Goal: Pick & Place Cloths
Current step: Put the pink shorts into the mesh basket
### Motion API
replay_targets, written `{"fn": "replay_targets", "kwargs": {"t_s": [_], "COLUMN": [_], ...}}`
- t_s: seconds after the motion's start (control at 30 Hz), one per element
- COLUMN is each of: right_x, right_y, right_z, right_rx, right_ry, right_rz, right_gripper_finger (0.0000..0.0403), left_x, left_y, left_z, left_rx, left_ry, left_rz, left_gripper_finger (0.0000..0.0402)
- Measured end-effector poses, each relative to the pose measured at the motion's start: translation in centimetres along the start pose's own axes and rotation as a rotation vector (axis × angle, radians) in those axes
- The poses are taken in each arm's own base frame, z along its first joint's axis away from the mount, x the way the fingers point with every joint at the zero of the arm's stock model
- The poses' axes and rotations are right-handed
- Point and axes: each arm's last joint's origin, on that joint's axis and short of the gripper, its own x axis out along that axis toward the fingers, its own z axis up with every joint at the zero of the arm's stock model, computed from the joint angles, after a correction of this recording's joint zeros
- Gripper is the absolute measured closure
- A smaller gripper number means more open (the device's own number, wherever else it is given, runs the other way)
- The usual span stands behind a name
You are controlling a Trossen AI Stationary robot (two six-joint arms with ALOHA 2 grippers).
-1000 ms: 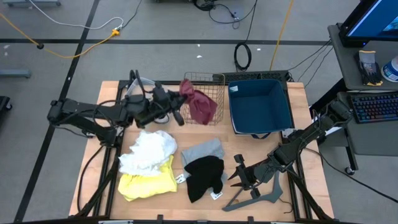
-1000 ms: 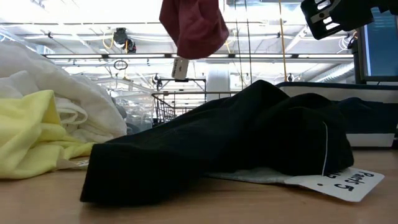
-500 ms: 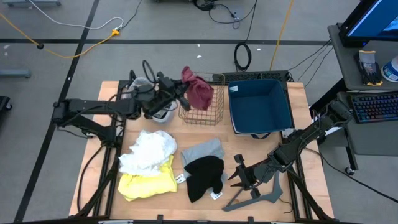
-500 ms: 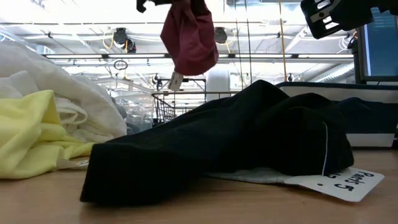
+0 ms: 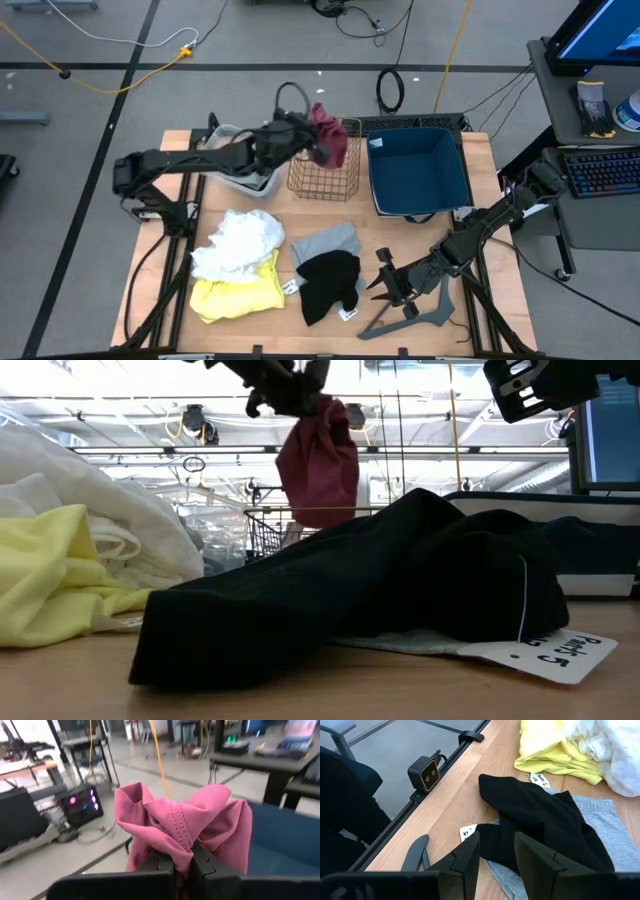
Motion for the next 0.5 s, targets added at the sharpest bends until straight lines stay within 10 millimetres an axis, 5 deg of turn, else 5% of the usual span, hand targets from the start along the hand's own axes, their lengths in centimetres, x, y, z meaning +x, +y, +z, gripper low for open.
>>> {"fn": "replay_targets", "kwargs": {"t_s": [0.2,0.5], "right_x": [0.0,0.0], "right_y": [0.0,0.0], "right_z": [0.0,0.0], "right_rx": [0.002,0.002], "right_ry": [0.000,0.001], "right_rz": [0.001,0.004], "right_gripper_finger": [0.0287,0.0287], "left_x": [3.1,6.7], "left_y": [-0.4,1.0], "left_z": [-0.1,-3.6], "left_rx": [0.038,-0.008], "left_ry": [0.140,0.388], "left_rz": [0.040,0.015], "left_gripper_finger": [0.0397,0.0395]}}
